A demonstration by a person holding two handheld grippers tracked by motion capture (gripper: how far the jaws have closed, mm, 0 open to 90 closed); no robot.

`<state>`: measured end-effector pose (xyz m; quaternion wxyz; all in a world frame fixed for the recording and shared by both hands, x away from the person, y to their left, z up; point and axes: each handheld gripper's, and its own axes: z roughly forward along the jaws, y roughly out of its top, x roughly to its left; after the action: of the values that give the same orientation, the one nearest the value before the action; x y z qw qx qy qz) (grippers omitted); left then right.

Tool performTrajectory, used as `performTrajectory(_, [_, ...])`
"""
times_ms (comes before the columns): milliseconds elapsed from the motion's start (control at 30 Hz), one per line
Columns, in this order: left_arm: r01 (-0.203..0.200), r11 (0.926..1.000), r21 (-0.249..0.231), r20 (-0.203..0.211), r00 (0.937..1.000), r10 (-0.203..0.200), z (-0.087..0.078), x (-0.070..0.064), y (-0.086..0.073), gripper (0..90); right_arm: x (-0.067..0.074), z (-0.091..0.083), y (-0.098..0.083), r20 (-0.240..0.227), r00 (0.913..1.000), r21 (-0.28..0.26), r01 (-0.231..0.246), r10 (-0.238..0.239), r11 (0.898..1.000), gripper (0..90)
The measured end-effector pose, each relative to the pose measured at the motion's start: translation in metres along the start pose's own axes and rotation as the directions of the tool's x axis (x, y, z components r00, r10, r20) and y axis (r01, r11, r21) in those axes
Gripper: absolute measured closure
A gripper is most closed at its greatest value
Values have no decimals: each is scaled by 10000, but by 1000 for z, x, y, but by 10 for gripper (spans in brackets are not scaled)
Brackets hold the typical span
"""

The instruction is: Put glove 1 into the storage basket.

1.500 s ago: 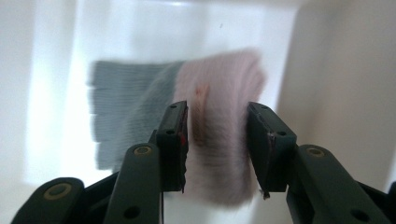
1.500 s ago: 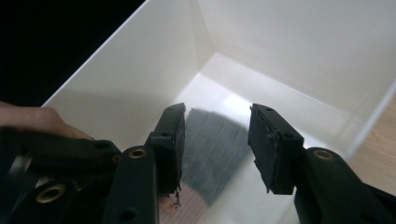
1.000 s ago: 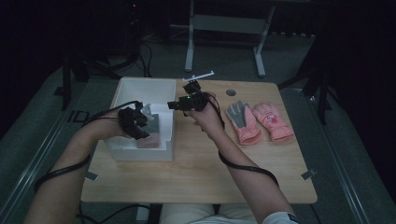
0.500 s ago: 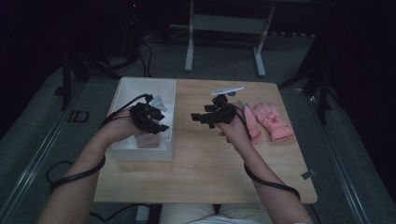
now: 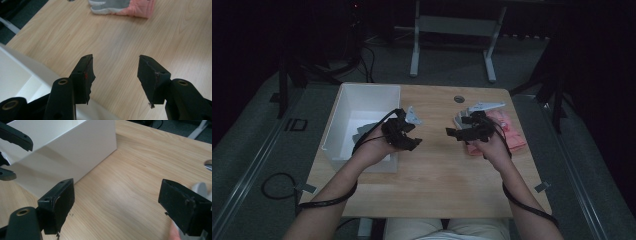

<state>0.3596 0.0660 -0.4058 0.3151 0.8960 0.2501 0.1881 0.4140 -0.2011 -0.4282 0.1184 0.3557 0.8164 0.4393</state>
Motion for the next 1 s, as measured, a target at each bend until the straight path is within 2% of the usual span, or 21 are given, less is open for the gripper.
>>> performTrajectory(67, [120, 9999, -81, 8, 9999, -120, 4, -5, 3, 462, -4, -5, -5, 21, 10000, -50, 23, -23, 10000, 124])
performTrajectory(133, [92, 9998, -174, -19, 10000, -92, 8, -12, 6, 462, -9, -10, -8, 264, 9996, -7, 85, -85, 10000, 162])
performTrajectory(167, [53, 9996, -285, 136, 9999, -49, 10, -15, 6, 456, -11, -12, -10, 345, 9994, -14, 64, -64, 10000, 181])
performTrajectory(300, [-119, 9977, -674, 404, 9991, 147, 18, -31, 6, 438, -25, -23, -16, 708, 9975, -221, -54, 69, 9997, 325])
performTrajectory(333, [-156, 9976, -675, 412, 9990, 184, 20, -36, 5, 438, -29, -26, -18, 877, 9961, -233, -26, 46, 9997, 415])
performTrajectory(467, [-392, 9966, -722, 434, 9982, 424, 32, -55, 1, 426, -43, -32, -23, 1142, 9934, -100, -127, 138, 9999, 492])
performTrajectory(567, [-465, 9952, -860, 715, 9960, 527, 44, -70, -7, 376, -51, -33, -26, 1335, 9909, 8, -181, 178, 9998, 532])
performTrajectory(600, [-498, 9940, -970, 866, 9945, 582, 47, -75, -10, 339, -53, -33, -26, 1376, 9904, 42, -161, 154, 9999, 584])
performTrajectory(667, [-479, 9937, -1017, 1209, 9908, 601, 53, -84, -17, 317, -57, -33, -28, 1213, 9926, 314, -44, 5, 9995, 620])
performTrajectory(733, [-615, 9922, -1086, 1248, 9893, 750, 60, -94, -24, 278, -60, -31, -30, 831, 9965, 498, -21, -20, 9988, 667])
performTrajectory(833, [-445, 9911, -1254, 1365, 9887, 617, 67, -103, -35, 263, -61, -26, -32, 970, 9948, 731, 243, -314, 9970, 668])
performTrajectory(900, [-204, 9900, -1394, 1348, 9901, 394, 73, -108, -44, 243, -63, -22, -33, 1081, 9937, 738, 198, -278, 9971, 668])
performTrajectory(967, [-129, 9912, -1317, 1249, 9917, 295, 77, -110, -51, 201, -67, -17, -34, 1250, 9915, 795, 275, -373, 9965, 670])
performTrajectory(1000, [-108, 9918, -1277, 1365, 9902, 284, 79, -110, -55, 166, -70, -15, -35, 1260, 9915, 860, 230, -337, 9960, 674])
